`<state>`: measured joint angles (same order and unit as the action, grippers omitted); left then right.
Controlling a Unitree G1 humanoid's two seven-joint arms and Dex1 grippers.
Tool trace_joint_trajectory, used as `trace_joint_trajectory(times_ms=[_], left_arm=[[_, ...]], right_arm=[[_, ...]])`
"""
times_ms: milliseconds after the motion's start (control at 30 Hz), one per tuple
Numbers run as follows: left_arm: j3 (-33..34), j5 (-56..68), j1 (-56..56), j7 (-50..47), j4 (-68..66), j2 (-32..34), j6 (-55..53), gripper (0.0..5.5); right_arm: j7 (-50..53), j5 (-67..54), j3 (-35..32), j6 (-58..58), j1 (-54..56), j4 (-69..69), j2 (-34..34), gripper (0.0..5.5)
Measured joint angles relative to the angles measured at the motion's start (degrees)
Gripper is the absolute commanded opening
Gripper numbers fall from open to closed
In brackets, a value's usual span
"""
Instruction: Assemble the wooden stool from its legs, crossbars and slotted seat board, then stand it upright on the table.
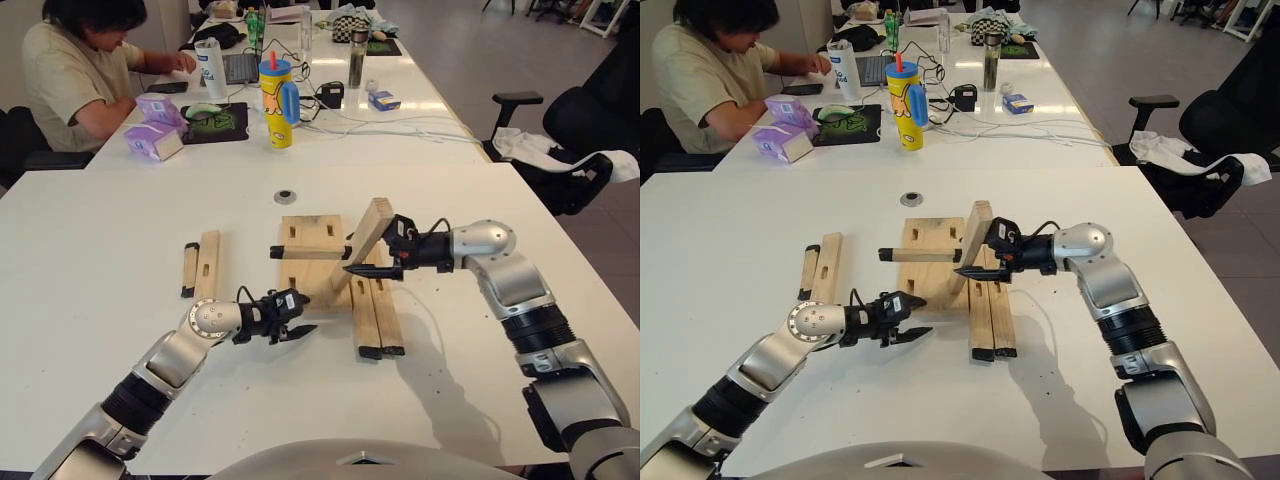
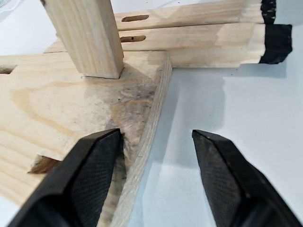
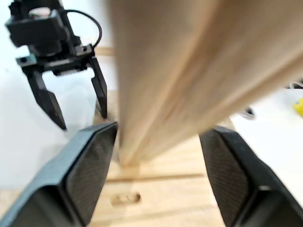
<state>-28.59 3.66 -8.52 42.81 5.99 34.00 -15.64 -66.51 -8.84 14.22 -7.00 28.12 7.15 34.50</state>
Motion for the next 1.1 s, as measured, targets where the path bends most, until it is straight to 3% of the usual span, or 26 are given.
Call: trace_joint_trajectory(times_ms=[167, 267, 433, 600, 733, 867, 1100], left_arm=[[1.79, 0.01, 0.43, -1.61, -1.33, -0.06, 0.28, 2.81], [2.71, 0.02, 0.7, -2.33, -2.26, -0.06, 1.03, 2.81], [3.91, 0.12, 2.21, -4.18, -1.47, -0.03, 1.36, 2.81], [3.82, -0.49, 4.61, -7.68, 1.41, -0.57, -0.05, 2.81], [3.25, -1.68, 5.09, -9.4, 2.68, -1.51, -2.05, 2.81], [2.77, -2.89, 4.9, -10.15, 3.85, -2.71, -4.53, 2.81], [2.18, -4.75, 4.4, -10.36, 4.52, -4.51, -6.73, 2.81]], right_arm=[[3.23, 2.85, -3.99, -2.27, -3.4, -1.49, 6.77, 3.1], [7.32, 3.32, -5.15, -8.29, -7.63, -4.15, 7.28, 3.1], [18.61, -7.79, -11.94, -33.07, -15.43, -16.5, -2.84, 3.1], [36.7, -10.73, -12.81, -54.92, -24.58, -33.55, -20.89, 3.1], [44.61, -10.68, -13.77, -66.26, -25.17, -38.65, -28.19, 3.1], [49.03, -10.41, -13.88, -71.85, -25.0, -39.37, -30.36, 3.1], [52.71, -9.4, -12.77, -71.88, -25.24, -39.75, -28.74, 3.1]])
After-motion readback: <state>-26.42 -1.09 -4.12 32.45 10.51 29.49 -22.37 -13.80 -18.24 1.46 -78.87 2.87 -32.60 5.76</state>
